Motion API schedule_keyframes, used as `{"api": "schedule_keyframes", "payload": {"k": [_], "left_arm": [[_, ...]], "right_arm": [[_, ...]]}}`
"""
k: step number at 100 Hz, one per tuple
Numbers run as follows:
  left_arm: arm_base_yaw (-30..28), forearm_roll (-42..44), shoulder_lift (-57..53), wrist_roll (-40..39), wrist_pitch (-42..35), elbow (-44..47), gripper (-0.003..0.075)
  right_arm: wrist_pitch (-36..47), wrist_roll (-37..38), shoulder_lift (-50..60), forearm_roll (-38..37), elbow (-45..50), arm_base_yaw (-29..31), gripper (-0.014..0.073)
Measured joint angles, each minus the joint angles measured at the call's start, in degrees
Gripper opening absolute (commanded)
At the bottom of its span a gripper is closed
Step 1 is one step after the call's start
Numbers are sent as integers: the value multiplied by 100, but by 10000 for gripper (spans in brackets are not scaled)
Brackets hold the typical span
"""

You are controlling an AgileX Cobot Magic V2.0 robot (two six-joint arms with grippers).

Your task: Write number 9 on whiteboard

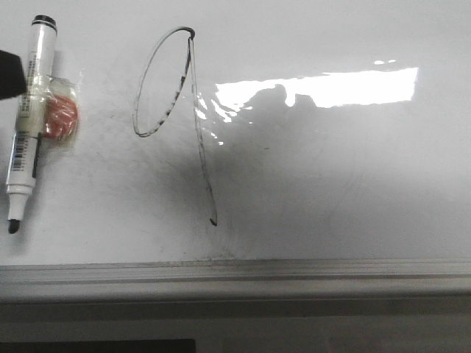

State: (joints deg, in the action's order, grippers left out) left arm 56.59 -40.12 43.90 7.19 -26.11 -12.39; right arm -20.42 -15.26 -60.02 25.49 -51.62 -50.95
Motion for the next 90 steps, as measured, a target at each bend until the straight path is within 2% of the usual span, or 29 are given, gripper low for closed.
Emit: {"api": "schedule_keyframes", "payload": {"k": [10, 30, 48, 70, 90], "left_arm": [[0, 1, -539, 130, 98, 99, -24], [0, 122, -1532, 600, 443, 382, -20], [0, 425, -2162, 661, 836, 727, -20], [0, 478, -2596, 675, 908, 1125, -20], [0, 478, -2623, 675, 960, 1137, -20]], "right_arm": [[316, 0, 533, -187, 421, 0, -63], [1138, 0, 1639, -495, 1581, 0, -63], [1923, 0, 2908, -656, 2758, 0, -63], [2729, 0, 4329, -788, 4218, 0, -63], [2931, 0, 4944, -788, 4696, 0, -63]]}}
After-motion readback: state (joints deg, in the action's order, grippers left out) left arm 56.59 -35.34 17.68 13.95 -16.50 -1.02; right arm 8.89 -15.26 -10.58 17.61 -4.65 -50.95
